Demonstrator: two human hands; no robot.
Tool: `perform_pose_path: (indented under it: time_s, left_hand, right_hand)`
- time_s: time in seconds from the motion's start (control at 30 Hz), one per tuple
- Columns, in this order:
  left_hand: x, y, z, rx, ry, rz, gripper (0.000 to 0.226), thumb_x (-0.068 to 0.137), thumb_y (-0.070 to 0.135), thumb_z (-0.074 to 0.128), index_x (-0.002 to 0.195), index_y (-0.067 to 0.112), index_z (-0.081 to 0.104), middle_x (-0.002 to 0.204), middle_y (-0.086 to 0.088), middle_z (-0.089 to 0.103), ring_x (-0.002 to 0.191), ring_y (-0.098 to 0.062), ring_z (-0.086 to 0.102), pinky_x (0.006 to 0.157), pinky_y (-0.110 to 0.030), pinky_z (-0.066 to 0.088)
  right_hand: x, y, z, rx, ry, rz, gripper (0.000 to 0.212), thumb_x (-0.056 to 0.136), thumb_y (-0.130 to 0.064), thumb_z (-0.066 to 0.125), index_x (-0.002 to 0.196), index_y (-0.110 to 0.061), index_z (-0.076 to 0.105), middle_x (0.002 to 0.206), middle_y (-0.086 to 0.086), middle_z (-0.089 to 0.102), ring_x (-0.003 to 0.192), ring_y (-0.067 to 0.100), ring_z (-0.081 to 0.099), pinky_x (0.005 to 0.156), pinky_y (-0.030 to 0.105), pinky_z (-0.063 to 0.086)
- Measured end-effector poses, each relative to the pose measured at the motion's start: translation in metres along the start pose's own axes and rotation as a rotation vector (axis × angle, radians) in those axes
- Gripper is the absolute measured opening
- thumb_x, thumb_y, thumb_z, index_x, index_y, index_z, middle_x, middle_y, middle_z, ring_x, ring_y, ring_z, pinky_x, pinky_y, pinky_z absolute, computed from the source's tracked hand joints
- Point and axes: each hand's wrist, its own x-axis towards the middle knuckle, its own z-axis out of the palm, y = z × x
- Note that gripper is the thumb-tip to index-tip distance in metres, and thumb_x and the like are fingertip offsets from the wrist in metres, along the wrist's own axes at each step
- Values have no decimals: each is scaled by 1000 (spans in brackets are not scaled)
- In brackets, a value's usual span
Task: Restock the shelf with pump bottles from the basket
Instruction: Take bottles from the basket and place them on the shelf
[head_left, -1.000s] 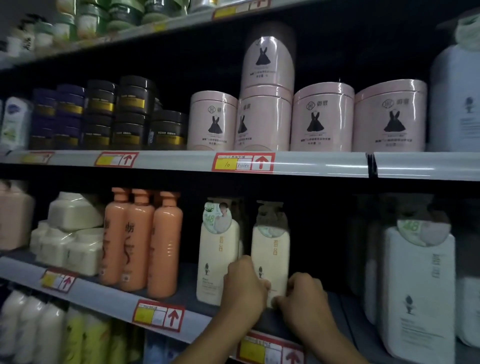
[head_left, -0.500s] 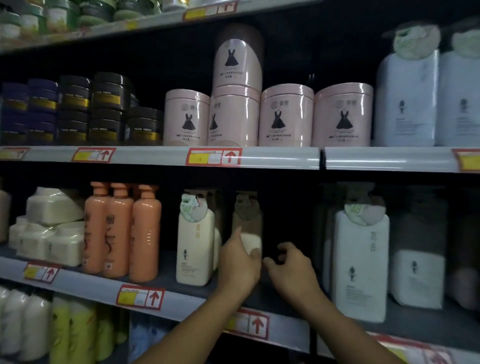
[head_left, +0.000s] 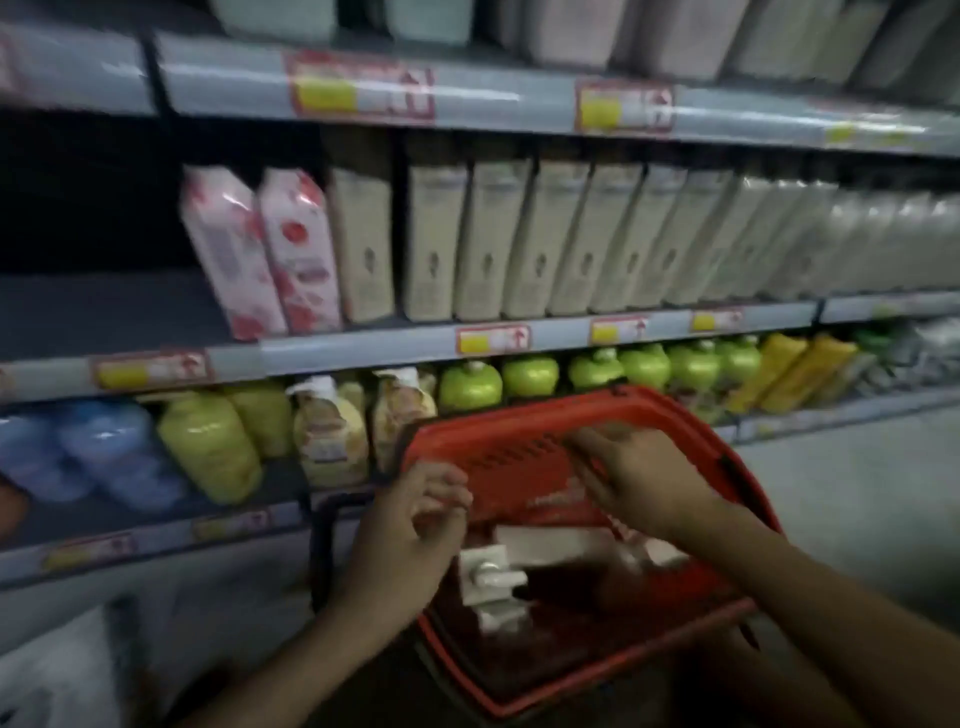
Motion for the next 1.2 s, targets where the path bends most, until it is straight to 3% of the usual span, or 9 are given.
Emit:
perform_pose_path:
  time_s: [0.1, 0.2, 0.4, 0.53, 0.63, 0.73, 0.97, 1.07, 1.2]
  left_hand:
    - [-16, -36, 42, 65, -136, -55, 41, 84, -8, 63, 91, 32, 64, 90, 15, 72, 83, -7, 69, 77, -29, 56]
    - [-20, -52, 63, 142, -206, -79, 40, 84, -9, 63, 92, 30, 64, 92, 14, 71, 83, -8, 68, 73, -18, 51]
    - [-5, -61, 80, 183, -265, -91, 33, 85, -2, 65, 96, 29, 65, 95, 17, 69, 87, -6, 67, 76, -16, 52]
    - [-3, -61, 86, 184, -314, -95, 30, 88, 3, 65, 98, 31, 65, 94, 8, 70, 84, -8, 67, 73, -15, 52]
    - [0, -65, 85, 229, -342, -64, 29, 88, 10, 66, 100, 36, 64, 92, 10, 68, 81, -11, 67, 72, -17, 52]
    - [0, -66, 86, 251, -321, -47, 27, 88, 13, 67, 102, 36, 63, 91, 15, 67, 82, -7, 66, 69, -11, 47]
    - [1, -68, 88, 330, -341, -3, 48, 88, 23, 68, 129, 37, 51, 126, 22, 56, 113, 2, 56, 96, -25, 51]
    - [8, -72, 96, 375, -378, -4, 81, 83, 36, 74, 151, 32, 30, 148, 17, 44, 133, -1, 43, 109, -30, 43]
    - [14, -75, 110, 267, -373, 45, 95, 74, 39, 79, 150, 41, 20, 148, 19, 38, 138, -4, 39, 110, -35, 42]
  right_hand:
    - [-73, 91, 32, 33, -148, 435, 21, 87, -25, 59, 101, -15, 71, 80, 13, 75, 73, 35, 71, 60, 36, 50]
    - [-95, 135, 56, 121, -304, 648, 26, 91, -36, 61, 93, -12, 72, 90, 12, 75, 87, 32, 71, 74, 38, 52]
    - [-88, 138, 97, 302, -801, 561, 50, 88, -40, 64, 136, -29, 51, 134, 3, 57, 129, 28, 55, 104, 33, 43]
    - [-83, 135, 107, -106, -849, 384, 63, 89, -34, 61, 147, -32, 36, 149, 2, 38, 135, 31, 41, 110, 44, 39]
    - [-73, 127, 112, -170, -792, 321, 39, 91, -41, 55, 126, -24, 58, 132, 3, 58, 120, 25, 56, 100, 37, 46]
    - [-68, 118, 113, -149, -783, 323, 42, 86, -56, 53, 105, -23, 69, 108, 1, 71, 98, 20, 68, 87, 34, 54]
    - [-41, 71, 87, -166, -378, 467, 62, 69, -79, 55, 58, -18, 50, 60, -5, 46, 69, 27, 60, 62, 29, 37]
    - [-26, 40, 66, -44, -221, 556, 67, 65, -79, 58, 47, -15, 46, 51, -2, 43, 59, 26, 52, 57, 28, 34]
    - [-14, 1, 41, 167, -45, 530, 71, 54, -76, 51, 41, -7, 51, 38, 4, 47, 43, 22, 53, 46, 26, 27]
